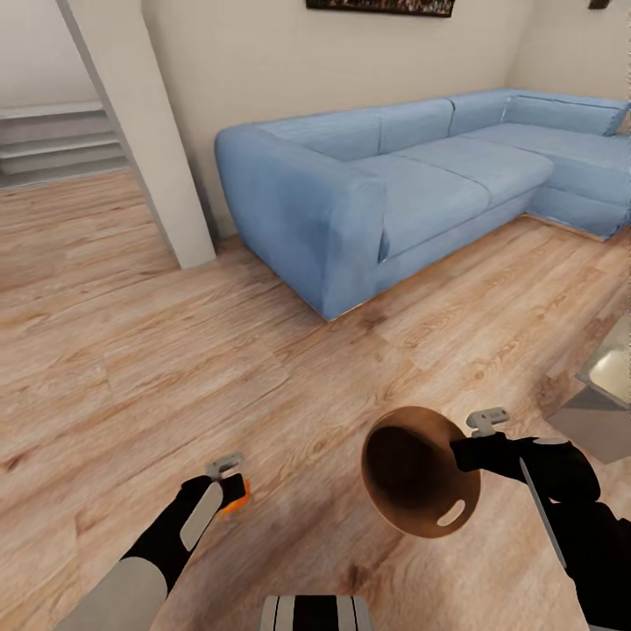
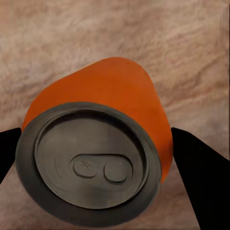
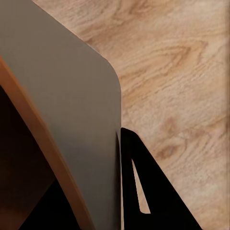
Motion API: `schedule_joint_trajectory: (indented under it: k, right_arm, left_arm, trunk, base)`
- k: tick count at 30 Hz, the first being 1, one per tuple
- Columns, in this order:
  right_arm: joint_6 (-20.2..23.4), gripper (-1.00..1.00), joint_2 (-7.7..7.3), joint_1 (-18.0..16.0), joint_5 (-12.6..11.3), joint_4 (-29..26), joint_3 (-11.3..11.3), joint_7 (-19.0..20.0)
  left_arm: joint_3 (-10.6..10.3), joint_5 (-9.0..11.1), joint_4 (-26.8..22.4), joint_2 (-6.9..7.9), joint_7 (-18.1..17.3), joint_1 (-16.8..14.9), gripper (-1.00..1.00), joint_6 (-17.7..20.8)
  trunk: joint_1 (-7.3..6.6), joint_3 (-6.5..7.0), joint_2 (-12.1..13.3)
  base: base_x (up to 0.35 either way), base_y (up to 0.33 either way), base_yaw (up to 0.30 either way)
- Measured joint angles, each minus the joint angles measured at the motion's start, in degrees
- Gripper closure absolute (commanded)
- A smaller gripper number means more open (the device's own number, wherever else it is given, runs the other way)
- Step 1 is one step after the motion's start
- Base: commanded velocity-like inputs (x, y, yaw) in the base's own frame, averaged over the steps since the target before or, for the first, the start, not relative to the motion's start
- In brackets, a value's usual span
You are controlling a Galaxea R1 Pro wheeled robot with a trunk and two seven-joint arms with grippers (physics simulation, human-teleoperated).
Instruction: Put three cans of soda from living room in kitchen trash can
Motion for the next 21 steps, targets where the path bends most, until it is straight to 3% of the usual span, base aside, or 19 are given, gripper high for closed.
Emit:
schedule_joint_trajectory:
  k: [5,6,7,9,12,16,21]
  right_arm:
    - [0.02,1.00,-0.02,0.02,-0.08,0.00,-0.09,-0.03]
    - [0.01,1.00,0.01,0.02,-0.02,0.00,-0.07,-0.04]
    - [0.00,1.00,0.03,0.03,0.00,0.00,-0.07,-0.05]
    - [0.03,1.00,0.10,0.03,-0.08,0.00,-0.15,-0.05]
    - [0.00,1.00,0.36,0.03,0.06,0.00,-0.16,-0.05]
    - [0.15,1.00,0.08,0.33,-0.05,0.01,-0.16,0.00]
    - [-0.07,1.00,0.41,4.22,1.29,0.08,-0.10,-0.15]
  left_arm:
    - [0.29,-0.02,-13.98,0.00,1.05,6.42,1.00,3.49]
    - [0.32,0.02,-18.94,0.00,1.48,8.74,1.00,4.34]
    - [0.35,0.20,-27.37,-0.01,2.25,12.89,1.00,5.56]
    - [0.37,0.71,-36.84,0.01,2.76,17.75,1.00,6.33]
    - [0.17,2.41,-47.16,0.00,3.11,23.84,1.00,6.80]
    - [-0.54,3.55,-51.32,-0.22,3.06,26.43,1.00,6.78]
    - [-1.19,3.61,-49.62,-1.55,3.01,27.05,1.00,6.38]
  trunk:
    - [-0.13,1.11,0.07]
    - [-0.16,1.33,0.08]
    - [-0.19,1.55,0.09]
    - [-0.24,1.99,0.12]
    - [-0.31,2.66,0.16]
    - [-0.41,3.54,0.21]
    - [-0.54,4.64,0.28]
  base:
    - [0.000,0.000,0.000]
    - [0.000,0.000,0.000]
    - [0.000,0.000,0.000]
    - [0.000,0.000,0.000]
    - [0.000,0.000,0.000]
    - [0.000,0.000,0.000]
    - [0.000,0.000,-0.042]
